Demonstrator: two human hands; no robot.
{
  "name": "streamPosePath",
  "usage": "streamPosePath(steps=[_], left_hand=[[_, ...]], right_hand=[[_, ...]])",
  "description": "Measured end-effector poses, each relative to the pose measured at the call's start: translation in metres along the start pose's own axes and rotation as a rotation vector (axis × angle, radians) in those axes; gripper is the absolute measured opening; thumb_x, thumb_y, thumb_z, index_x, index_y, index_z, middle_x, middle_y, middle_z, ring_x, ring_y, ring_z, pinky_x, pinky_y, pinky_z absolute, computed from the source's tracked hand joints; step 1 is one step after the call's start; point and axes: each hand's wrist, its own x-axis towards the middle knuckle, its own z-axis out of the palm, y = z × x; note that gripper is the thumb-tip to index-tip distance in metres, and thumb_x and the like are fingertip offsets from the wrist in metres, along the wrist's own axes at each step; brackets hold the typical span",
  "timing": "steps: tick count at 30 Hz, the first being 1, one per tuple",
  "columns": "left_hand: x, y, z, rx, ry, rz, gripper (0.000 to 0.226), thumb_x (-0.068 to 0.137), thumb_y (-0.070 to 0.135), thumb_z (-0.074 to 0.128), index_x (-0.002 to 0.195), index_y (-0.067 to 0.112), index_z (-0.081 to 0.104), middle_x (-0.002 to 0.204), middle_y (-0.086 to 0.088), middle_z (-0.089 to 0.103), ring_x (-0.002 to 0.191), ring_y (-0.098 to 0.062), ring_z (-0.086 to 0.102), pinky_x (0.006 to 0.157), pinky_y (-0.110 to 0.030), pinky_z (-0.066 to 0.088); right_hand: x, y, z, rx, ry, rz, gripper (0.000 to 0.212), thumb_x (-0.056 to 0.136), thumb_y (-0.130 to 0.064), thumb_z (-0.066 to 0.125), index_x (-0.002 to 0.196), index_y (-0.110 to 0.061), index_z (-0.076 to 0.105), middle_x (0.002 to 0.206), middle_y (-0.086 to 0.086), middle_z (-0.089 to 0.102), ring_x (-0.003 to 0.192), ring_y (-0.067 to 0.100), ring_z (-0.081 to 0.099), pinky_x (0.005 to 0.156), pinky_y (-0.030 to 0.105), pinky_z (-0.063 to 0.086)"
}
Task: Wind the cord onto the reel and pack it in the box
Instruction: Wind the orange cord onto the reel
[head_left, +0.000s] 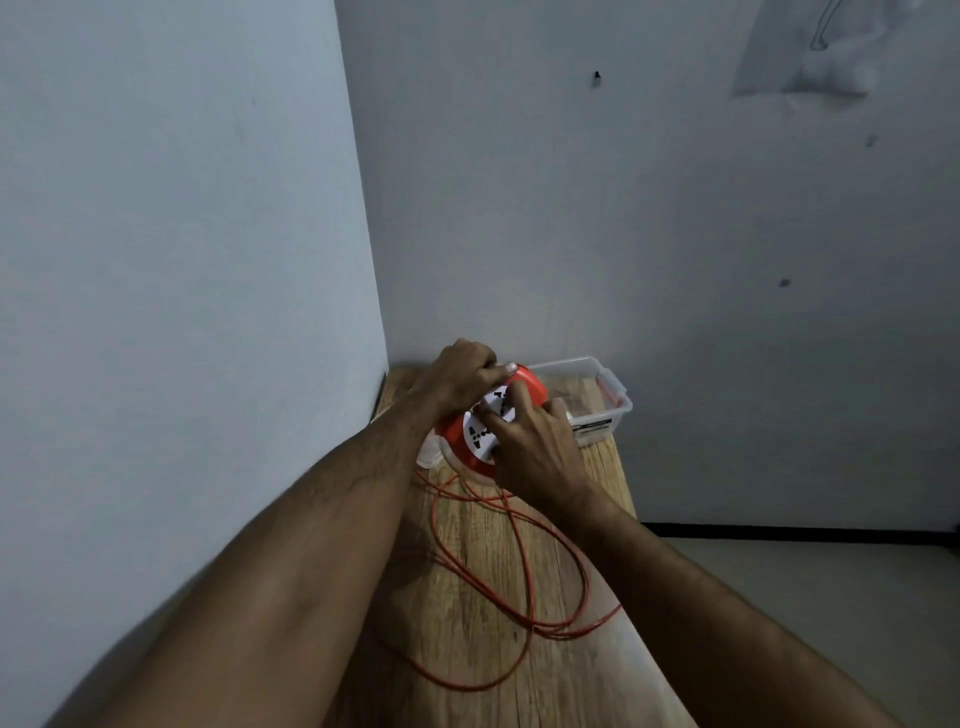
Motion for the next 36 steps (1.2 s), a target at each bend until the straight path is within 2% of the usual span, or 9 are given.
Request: streamPosePath(steps=[4, 7, 10, 17, 21, 24, 28, 31, 36], left_hand=[[-0.002, 0.003, 0.002, 0.037, -0.015, 0.002, 0.053, 0.093, 0.052, 0.054, 0.069, 0.006, 0.065, 0.066, -0.009, 0.063, 0.063, -0.023, 0.06, 0.06, -0.038, 0.047], [-0.002, 0.001, 0.001, 0.014, -0.003, -0.017, 0.055, 0.092, 0.053, 0.052, 0.071, 0.004, 0.067, 0.068, -0.011, 0.065, 0.065, -0.025, 0.062, 0.064, -0.041, 0.051], [-0.001, 0.0, 0.001, 0.018, 0.028, -0.017, 0.054, 0.095, 0.046, 0.056, 0.066, 0.002, 0.064, 0.063, -0.012, 0.062, 0.062, -0.027, 0.059, 0.058, -0.036, 0.041], [-0.001, -0.004, 0.005, 0.09, 0.002, -0.002, 0.05, 0.095, 0.048, 0.058, 0.071, 0.005, 0.066, 0.069, -0.009, 0.065, 0.064, -0.022, 0.06, 0.057, -0.03, 0.038], [-0.005, -0.005, 0.005, 0.078, -0.013, 0.001, 0.051, 0.095, 0.049, 0.058, 0.074, 0.004, 0.068, 0.072, -0.01, 0.067, 0.065, -0.022, 0.062, 0.057, -0.029, 0.041], [-0.007, -0.005, 0.005, 0.055, -0.017, 0.001, 0.054, 0.095, 0.049, 0.057, 0.072, 0.001, 0.068, 0.069, -0.014, 0.066, 0.065, -0.027, 0.061, 0.06, -0.037, 0.045], [-0.009, -0.011, 0.001, -0.075, 0.061, -0.045, 0.059, 0.095, 0.049, 0.05, 0.07, -0.001, 0.066, 0.067, -0.017, 0.065, 0.065, -0.03, 0.061, 0.064, -0.042, 0.05], [-0.007, -0.013, -0.006, -0.072, 0.035, -0.02, 0.052, 0.097, 0.042, 0.055, 0.066, 0.002, 0.064, 0.064, -0.015, 0.063, 0.058, -0.024, 0.057, 0.06, -0.037, 0.046], [-0.009, -0.011, -0.006, -0.083, -0.007, -0.023, 0.057, 0.093, 0.049, 0.051, 0.071, 0.0, 0.067, 0.068, -0.017, 0.065, 0.066, -0.032, 0.062, 0.068, -0.046, 0.052]], right_hand=[[0.005, 0.003, 0.005, 0.135, 0.074, 0.021, 0.066, 0.069, -0.044, 0.088, 0.127, -0.018, 0.067, 0.122, 0.017, 0.062, 0.103, 0.032, 0.064, 0.082, 0.046, 0.058], [0.006, -0.002, 0.003, 0.346, 0.109, 0.221, 0.052, 0.078, -0.048, 0.079, 0.122, -0.022, 0.066, 0.112, 0.002, 0.071, 0.096, 0.019, 0.068, 0.083, 0.037, 0.059], [0.005, -0.013, -0.003, 0.526, 0.169, 0.387, 0.044, 0.081, -0.047, 0.078, 0.113, -0.021, 0.066, 0.101, -0.006, 0.071, 0.086, 0.007, 0.062, 0.079, 0.023, 0.054], [0.022, -0.028, 0.014, 0.817, 0.12, 0.9, 0.071, 0.068, -0.056, 0.086, 0.115, -0.01, 0.06, 0.101, 0.004, 0.069, 0.091, 0.022, 0.068, 0.065, 0.025, 0.047], [0.02, -0.032, 0.017, 0.963, 0.136, 0.953, 0.052, 0.071, -0.051, 0.087, 0.1, -0.012, 0.067, 0.086, 0.003, 0.071, 0.078, 0.018, 0.07, 0.056, 0.024, 0.047], [0.016, -0.034, 0.01, 0.899, 0.135, 0.824, 0.036, 0.081, -0.045, 0.081, 0.095, -0.013, 0.07, 0.084, -0.001, 0.072, 0.076, 0.012, 0.068, 0.062, 0.026, 0.051], [0.0, -0.03, -0.007, 0.361, 0.294, 0.252, 0.024, 0.09, -0.026, 0.074, 0.108, -0.012, 0.068, 0.096, 0.004, 0.073, 0.078, 0.017, 0.068, 0.067, 0.028, 0.055], [-0.01, -0.016, -0.003, 0.109, 0.247, -0.017, 0.038, 0.082, -0.02, 0.079, 0.117, -0.012, 0.065, 0.11, 0.013, 0.065, 0.089, 0.027, 0.065, 0.066, 0.036, 0.056], [-0.007, -0.005, 0.005, -0.022, 0.018, -0.056, 0.076, 0.073, -0.038, 0.088, 0.138, -0.023, 0.051, 0.13, 0.016, 0.053, 0.113, 0.032, 0.058, 0.087, 0.049, 0.054]])
